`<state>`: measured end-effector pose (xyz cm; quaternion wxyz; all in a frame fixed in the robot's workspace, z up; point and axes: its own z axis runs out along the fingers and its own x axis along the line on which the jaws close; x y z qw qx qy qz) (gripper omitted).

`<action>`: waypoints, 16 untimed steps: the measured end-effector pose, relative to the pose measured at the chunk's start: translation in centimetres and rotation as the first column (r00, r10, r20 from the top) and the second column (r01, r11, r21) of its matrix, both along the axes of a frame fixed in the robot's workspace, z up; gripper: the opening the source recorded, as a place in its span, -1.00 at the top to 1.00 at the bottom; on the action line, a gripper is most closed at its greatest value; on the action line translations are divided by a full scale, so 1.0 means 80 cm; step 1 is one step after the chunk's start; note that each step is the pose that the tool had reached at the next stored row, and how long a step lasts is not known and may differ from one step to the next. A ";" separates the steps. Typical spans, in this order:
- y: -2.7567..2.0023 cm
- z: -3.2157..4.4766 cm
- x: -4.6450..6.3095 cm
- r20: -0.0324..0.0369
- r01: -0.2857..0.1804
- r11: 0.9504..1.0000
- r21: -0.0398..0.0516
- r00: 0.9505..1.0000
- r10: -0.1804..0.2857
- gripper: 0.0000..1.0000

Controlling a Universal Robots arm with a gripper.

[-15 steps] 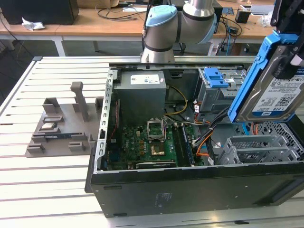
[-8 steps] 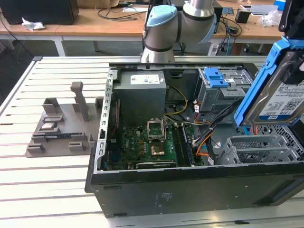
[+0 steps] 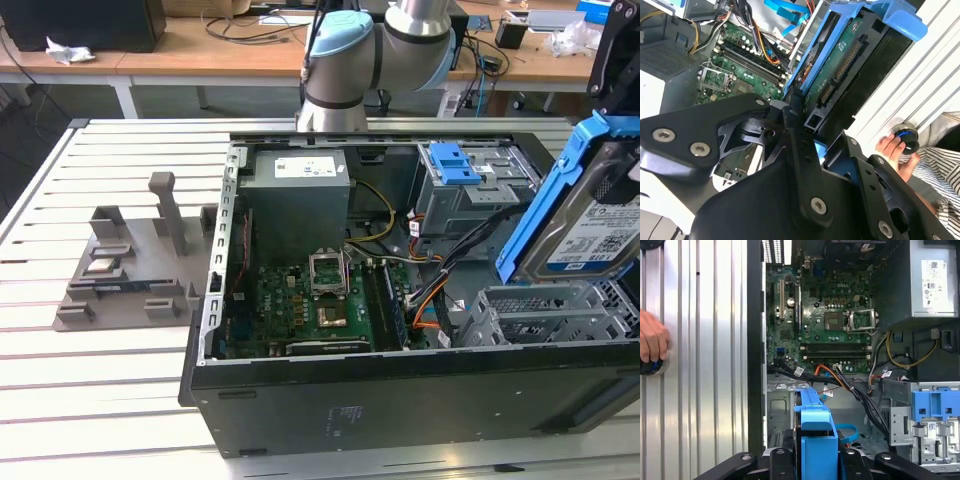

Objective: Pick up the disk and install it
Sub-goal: 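Pick up the disk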

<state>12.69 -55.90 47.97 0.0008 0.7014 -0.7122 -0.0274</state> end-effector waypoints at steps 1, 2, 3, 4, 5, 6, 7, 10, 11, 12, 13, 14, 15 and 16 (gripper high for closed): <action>-0.0002 -0.0012 0.000 0.000 0.000 1.000 0.000 1.000 0.000 0.26; -0.0005 -0.0030 0.001 0.000 0.000 1.000 0.000 1.000 0.000 0.26; -0.0006 -0.0044 0.001 0.000 0.000 1.000 0.000 1.000 0.000 0.26; -0.0007 -0.0058 0.001 0.000 0.000 1.000 0.000 1.000 0.000 0.26; -0.0007 -0.0071 0.001 0.000 0.000 1.000 0.000 1.000 0.000 0.26; -0.0008 -0.0079 0.002 0.000 0.000 1.000 0.000 1.000 0.000 0.26; -0.0008 -0.0081 0.002 0.000 0.000 1.000 0.000 1.000 0.000 0.26; -0.0008 -0.0083 0.002 0.000 0.000 1.000 0.000 1.000 0.000 0.26; -0.0008 -0.0083 0.002 0.000 0.000 1.000 0.000 1.000 0.000 0.26; -0.0007 -0.0083 0.002 0.000 0.000 1.000 0.000 1.000 0.000 0.26; -0.0008 -0.0083 0.002 0.000 0.000 1.000 0.000 1.000 0.000 0.26; -0.0008 -0.0083 0.002 0.000 0.000 1.000 0.000 1.000 0.000 0.26; -0.0008 -0.0083 0.002 0.000 0.000 1.000 0.000 1.000 0.000 0.26; -0.0008 -0.0083 0.002 0.000 0.000 1.000 0.000 1.000 0.000 0.26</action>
